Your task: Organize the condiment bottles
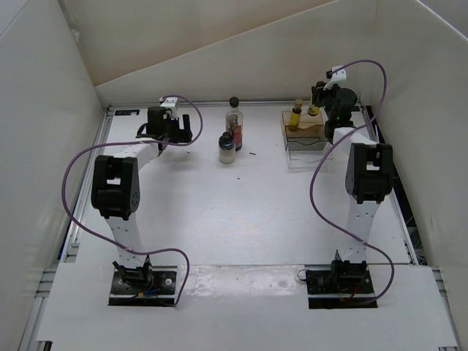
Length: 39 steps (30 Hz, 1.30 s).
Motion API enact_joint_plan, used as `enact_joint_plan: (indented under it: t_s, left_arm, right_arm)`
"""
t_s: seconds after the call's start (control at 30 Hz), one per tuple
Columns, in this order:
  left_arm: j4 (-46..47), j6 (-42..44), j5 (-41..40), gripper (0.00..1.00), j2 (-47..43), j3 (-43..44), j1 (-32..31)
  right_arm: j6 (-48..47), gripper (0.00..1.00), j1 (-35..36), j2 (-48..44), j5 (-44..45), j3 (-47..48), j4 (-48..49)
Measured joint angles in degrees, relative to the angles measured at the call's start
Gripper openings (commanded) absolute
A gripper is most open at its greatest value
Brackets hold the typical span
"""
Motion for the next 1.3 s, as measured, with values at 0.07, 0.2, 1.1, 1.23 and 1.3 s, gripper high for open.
enact_joint_plan:
  t_s: [0.07, 0.2, 1.1, 1.23, 1.3]
  left_arm:
    - [-0.1, 0.0, 0.0, 1.00, 0.0, 0.4, 0.0]
    - [0.0, 0.1, 0.0, 1.00, 0.5, 1.2, 0.0]
    - [-0.7, 0.9, -0.1, 1.00, 2.0, 2.1, -0.6]
    - [-0.6, 1.0, -0.1, 1.00, 2.0, 2.1, -0.8]
    - [-0.5, 1.1, -0.1, 1.00, 2.1, 2.1, -0.8]
  right_arm:
    - [0.1, 0.00, 0.0, 1.1, 0.0, 0.0, -0.3]
    - [0.5, 0.00, 0.0, 2.3, 0.0, 0.0, -1.2]
    - [-1.3, 0.00, 0.1, 4.6, -0.2, -7.5, 5.1]
    - [-2.2, 0.00, 0.3, 5.0, -0.2, -7.5, 6.2]
    - [-2.8, 0.00, 0.6, 5.0, -0.2, -7.5, 6.2]
